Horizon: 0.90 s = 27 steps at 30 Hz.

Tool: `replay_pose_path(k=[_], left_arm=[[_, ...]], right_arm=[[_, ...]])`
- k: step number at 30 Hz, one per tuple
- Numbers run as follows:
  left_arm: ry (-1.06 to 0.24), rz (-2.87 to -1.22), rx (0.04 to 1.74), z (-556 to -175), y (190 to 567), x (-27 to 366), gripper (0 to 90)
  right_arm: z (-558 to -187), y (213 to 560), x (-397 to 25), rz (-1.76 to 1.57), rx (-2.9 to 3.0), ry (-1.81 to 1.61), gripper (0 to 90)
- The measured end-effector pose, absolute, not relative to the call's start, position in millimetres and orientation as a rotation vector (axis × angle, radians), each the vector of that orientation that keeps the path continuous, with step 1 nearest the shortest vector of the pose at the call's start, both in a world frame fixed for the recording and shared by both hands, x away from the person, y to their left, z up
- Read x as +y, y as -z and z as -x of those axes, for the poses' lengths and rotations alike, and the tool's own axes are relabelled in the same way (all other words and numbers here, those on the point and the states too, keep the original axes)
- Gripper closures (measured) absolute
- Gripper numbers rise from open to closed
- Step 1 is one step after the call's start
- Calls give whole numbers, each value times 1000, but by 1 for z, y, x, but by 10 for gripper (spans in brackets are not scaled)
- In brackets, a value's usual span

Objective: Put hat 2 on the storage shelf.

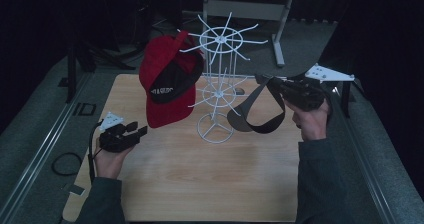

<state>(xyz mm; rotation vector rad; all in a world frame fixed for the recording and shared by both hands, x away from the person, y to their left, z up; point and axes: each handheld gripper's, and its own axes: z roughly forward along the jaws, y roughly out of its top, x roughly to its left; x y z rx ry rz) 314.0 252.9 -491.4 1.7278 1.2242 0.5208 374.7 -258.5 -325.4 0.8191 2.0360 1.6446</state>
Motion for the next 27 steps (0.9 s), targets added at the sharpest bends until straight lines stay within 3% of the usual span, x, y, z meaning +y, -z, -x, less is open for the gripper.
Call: replay_pose_path(k=[27], left_arm=[[-522,-1731,1224,-314,492,252,531]], right_arm=[[-374,281,-258,-761,1966,-1707,866]])
